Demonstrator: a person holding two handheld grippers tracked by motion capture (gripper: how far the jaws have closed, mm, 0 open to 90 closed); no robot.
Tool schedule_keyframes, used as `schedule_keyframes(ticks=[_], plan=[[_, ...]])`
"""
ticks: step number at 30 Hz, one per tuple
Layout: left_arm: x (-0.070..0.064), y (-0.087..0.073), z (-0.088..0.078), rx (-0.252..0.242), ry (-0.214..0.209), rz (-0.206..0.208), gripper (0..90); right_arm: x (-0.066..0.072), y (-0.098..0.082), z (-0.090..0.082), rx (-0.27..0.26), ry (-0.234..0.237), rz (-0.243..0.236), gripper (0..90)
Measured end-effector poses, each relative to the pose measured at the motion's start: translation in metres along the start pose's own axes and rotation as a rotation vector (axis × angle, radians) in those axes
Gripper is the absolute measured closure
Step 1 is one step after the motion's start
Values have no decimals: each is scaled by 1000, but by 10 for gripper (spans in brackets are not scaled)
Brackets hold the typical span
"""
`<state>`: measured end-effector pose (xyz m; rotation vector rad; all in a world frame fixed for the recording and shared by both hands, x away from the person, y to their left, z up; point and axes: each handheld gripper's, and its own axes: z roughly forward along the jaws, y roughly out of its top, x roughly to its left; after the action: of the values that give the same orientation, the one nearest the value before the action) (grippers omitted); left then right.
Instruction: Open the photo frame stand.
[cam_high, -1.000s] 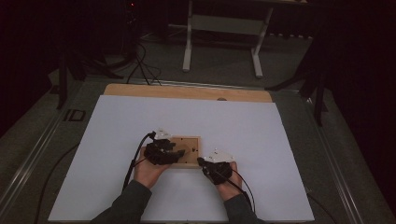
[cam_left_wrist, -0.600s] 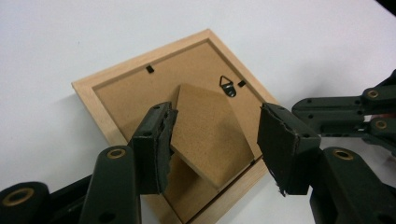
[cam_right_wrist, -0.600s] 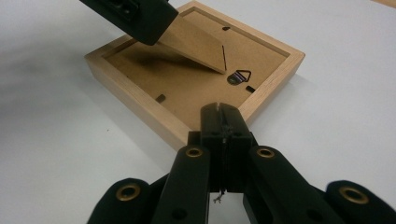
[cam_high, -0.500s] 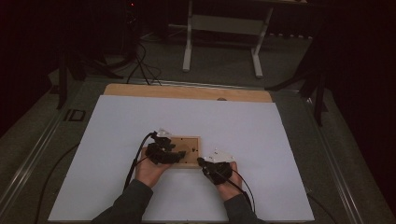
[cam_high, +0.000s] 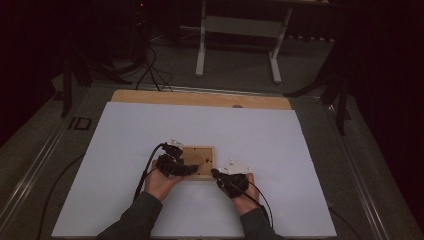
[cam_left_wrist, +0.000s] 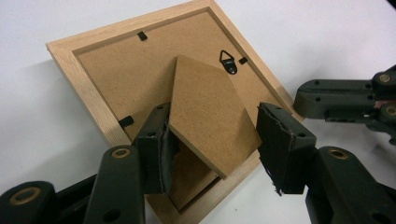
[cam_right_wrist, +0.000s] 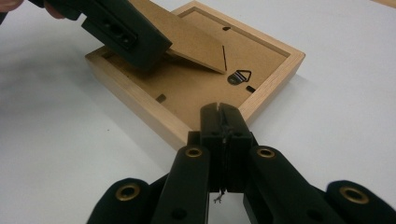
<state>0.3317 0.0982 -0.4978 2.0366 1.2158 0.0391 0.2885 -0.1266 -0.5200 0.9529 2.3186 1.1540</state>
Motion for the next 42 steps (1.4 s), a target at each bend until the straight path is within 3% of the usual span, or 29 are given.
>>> schedule_keyframes(ticks=[7, 17, 23, 31, 34, 42], plan=[[2, 5, -4, -19, -13, -26, 488, 0, 0, 0, 0, 1, 0, 890], [2, 8, -2, 4, -5, -35, 527, 0, 0, 0, 0, 3, 0, 876], [0, 8, -2, -9, 17, -18, 537, 0, 0, -1, 2, 1, -3, 827], [-5, 5, -3, -29, 39, 33, 538, -2, 1, -2, 12, 8, 5, 755], [-8, 2, -5, -41, 51, 57, 538, -3, 1, -2, 16, 20, 2, 690], [-8, -4, -8, -61, 72, 101, 538, -9, 4, -7, 0, 27, 40, 597]])
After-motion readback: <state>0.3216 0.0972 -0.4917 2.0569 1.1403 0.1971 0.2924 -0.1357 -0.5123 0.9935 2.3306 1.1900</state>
